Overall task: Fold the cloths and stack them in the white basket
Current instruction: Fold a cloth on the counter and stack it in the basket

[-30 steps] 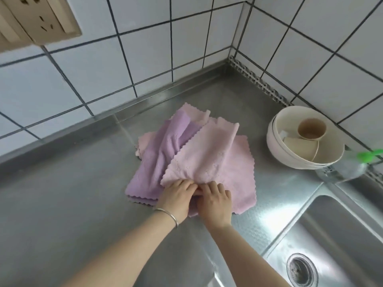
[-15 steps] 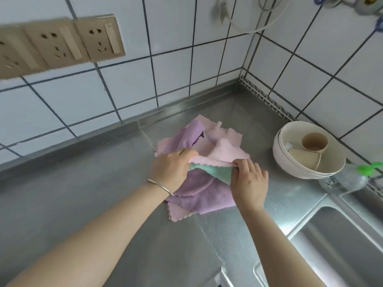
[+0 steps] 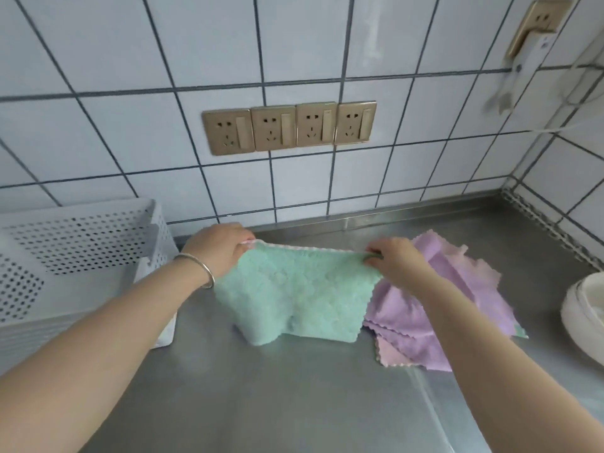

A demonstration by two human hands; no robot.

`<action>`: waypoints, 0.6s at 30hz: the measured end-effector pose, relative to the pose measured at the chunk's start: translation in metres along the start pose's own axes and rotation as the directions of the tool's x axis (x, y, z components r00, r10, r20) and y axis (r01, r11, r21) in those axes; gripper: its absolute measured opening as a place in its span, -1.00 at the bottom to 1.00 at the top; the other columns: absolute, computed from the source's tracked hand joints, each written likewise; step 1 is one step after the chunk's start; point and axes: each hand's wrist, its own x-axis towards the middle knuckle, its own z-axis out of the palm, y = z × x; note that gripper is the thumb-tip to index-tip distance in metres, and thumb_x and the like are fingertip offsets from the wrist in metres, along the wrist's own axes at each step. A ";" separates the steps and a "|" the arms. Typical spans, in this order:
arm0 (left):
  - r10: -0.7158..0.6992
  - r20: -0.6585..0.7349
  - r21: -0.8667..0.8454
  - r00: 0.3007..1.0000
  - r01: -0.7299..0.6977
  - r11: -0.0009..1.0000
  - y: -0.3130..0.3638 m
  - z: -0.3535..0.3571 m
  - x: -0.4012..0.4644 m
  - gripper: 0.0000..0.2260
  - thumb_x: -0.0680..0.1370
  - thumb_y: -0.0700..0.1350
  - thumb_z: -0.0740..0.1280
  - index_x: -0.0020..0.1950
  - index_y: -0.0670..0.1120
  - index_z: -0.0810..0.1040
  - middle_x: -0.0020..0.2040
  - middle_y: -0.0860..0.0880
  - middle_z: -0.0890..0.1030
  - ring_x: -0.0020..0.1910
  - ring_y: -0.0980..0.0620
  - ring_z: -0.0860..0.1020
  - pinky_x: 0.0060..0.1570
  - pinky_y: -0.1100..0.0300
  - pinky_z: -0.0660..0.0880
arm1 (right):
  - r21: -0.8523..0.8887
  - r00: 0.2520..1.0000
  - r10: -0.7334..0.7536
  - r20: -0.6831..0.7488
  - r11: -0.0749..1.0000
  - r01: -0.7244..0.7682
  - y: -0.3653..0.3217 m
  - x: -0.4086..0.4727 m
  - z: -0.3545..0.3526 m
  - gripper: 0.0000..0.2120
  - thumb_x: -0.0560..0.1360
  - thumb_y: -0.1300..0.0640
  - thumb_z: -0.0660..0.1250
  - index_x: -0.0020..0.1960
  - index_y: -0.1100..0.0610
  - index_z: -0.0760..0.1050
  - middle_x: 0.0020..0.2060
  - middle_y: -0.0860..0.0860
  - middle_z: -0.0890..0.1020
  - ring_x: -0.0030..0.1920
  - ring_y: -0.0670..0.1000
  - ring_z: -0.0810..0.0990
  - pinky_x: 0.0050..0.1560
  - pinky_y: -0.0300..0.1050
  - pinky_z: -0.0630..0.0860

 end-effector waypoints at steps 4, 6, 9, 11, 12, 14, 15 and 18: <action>-0.140 -0.109 0.078 0.984 0.149 0.986 -0.044 -0.029 -0.002 -0.77 0.59 -0.13 0.20 0.13 -0.05 0.61 0.05 -0.11 0.55 0.04 -0.17 0.53 -0.01 0.02 0.46 | 0.066 0.981 -0.038 -0.191 0.996 0.052 -0.042 0.030 0.013 -0.80 0.54 0.13 0.26 0.06 0.21 0.58 -0.02 0.13 0.56 0.00 0.17 0.55 -0.15 -0.09 0.42; -0.153 -0.242 0.087 0.958 0.178 0.980 -0.057 -0.045 -0.011 -0.80 0.57 -0.15 0.23 0.09 -0.04 0.62 0.00 -0.11 0.57 -0.02 -0.18 0.55 -0.09 0.04 0.47 | 0.112 0.941 -0.083 -0.328 0.986 0.126 -0.060 0.032 0.012 -0.82 0.53 0.16 0.27 0.04 0.21 0.58 -0.02 0.10 0.56 0.01 0.14 0.53 -0.16 -0.07 0.45; -0.100 -0.348 0.066 0.932 0.131 0.989 -0.065 -0.053 -0.040 -0.86 0.53 -0.16 0.29 0.00 -0.04 0.64 -0.07 -0.08 0.60 0.00 -0.18 0.56 -0.10 0.02 0.50 | 0.106 0.884 -0.153 -0.441 0.970 0.221 -0.071 0.023 0.010 -0.87 0.50 0.19 0.30 -0.02 0.19 0.59 -0.08 0.07 0.58 0.00 0.11 0.52 -0.16 -0.04 0.47; -0.023 -0.367 0.050 0.930 0.045 0.998 -0.064 -0.042 -0.067 -0.88 0.51 -0.12 0.29 -0.07 -0.02 0.62 -0.14 -0.06 0.61 -0.01 -0.17 0.59 -0.11 0.00 0.53 | 0.054 0.877 -0.248 -0.412 0.954 0.296 -0.065 0.010 0.014 -0.92 0.46 0.22 0.36 -0.07 0.18 0.60 -0.14 0.06 0.60 -0.06 0.14 0.54 -0.19 -0.02 0.48; 0.001 -0.346 0.037 0.938 0.013 0.999 -0.062 -0.033 -0.081 -0.88 0.49 -0.07 0.25 -0.10 0.04 0.58 -0.17 -0.03 0.60 -0.11 -0.14 0.61 -0.20 0.05 0.54 | 0.022 0.886 -0.294 -0.359 0.946 0.323 -0.060 0.001 0.019 -0.93 0.42 0.23 0.40 -0.09 0.17 0.61 -0.16 0.06 0.60 -0.09 0.14 0.55 -0.20 -0.03 0.48; 0.035 -0.227 0.051 0.973 -0.024 0.998 -0.060 -0.004 -0.112 -0.88 0.45 0.01 0.16 -0.12 0.08 0.47 -0.22 0.05 0.57 -0.31 -0.03 0.59 -0.41 0.18 0.49 | -0.052 0.908 -0.365 -0.206 0.931 0.362 -0.049 -0.015 0.041 -0.91 0.37 0.23 0.44 -0.13 0.14 0.62 -0.19 0.06 0.61 -0.11 0.14 0.57 -0.23 -0.11 0.42; 0.050 -0.147 0.064 0.988 -0.041 0.997 -0.060 0.013 -0.126 -0.89 0.43 0.01 0.15 -0.14 0.09 0.45 -0.24 0.08 0.56 -0.35 0.01 0.58 -0.46 0.23 0.45 | -0.081 0.920 -0.372 -0.124 0.928 0.365 -0.044 -0.023 0.053 -0.90 0.36 0.24 0.45 -0.14 0.12 0.62 -0.19 0.05 0.62 -0.12 0.13 0.57 -0.24 -0.13 0.40; 0.075 0.040 0.113 0.996 -0.079 0.990 -0.052 0.068 -0.160 -0.93 0.34 -0.01 0.33 -0.23 0.10 0.45 -0.30 0.14 0.51 -0.43 0.11 0.55 -0.57 0.32 0.34 | -0.104 0.928 -0.373 0.020 0.922 0.373 -0.032 -0.044 0.097 -0.79 0.17 0.25 0.52 -0.28 0.04 0.59 -0.32 -0.04 0.61 -0.26 0.06 0.62 -0.39 -0.20 0.45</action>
